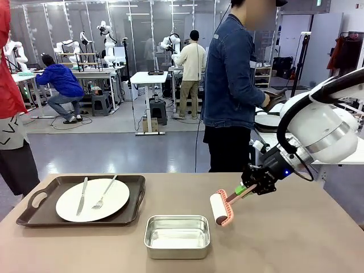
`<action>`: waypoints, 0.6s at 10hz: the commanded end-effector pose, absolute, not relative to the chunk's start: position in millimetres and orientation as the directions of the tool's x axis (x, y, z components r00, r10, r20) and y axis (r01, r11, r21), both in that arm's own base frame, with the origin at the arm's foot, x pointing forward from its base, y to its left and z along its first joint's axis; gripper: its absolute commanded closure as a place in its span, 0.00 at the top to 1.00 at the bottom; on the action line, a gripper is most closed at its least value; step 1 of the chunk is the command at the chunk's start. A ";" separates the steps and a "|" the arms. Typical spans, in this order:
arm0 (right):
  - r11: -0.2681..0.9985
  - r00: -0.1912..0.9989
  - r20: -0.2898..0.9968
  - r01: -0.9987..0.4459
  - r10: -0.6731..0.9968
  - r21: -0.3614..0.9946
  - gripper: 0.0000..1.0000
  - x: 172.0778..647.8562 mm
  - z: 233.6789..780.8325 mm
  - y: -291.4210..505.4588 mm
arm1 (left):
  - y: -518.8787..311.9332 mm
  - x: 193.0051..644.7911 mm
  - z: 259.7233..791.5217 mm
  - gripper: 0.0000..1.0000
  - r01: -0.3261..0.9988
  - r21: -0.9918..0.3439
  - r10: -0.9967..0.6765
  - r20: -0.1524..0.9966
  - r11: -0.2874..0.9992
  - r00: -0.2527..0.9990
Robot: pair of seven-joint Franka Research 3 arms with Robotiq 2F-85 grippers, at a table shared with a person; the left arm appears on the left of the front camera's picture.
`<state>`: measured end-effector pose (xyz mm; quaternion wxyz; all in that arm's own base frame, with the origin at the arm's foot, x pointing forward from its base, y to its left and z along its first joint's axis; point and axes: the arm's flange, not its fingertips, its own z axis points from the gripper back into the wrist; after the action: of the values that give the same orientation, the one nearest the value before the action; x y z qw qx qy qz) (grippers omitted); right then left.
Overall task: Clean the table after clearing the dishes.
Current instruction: When the left (or right) Handle tray is removed, use the left hand (or right hand) to clean the left (or right) side of the table with the Lint Roller.
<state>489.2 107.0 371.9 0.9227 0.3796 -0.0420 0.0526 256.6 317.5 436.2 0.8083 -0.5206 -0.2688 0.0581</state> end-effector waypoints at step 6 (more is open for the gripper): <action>0.668 0.996 0.022 0.037 -0.081 0.743 0.21 503.4 290.5 45.1 | 319.1 254.3 437.9 1.00 0.198 -0.873 0.378 0.384 0.446 0.842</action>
<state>502.5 63.4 311.4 0.8995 0.4356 -0.0190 -0.0295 256.6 317.5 436.2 0.8083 -0.5206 -0.2688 0.0581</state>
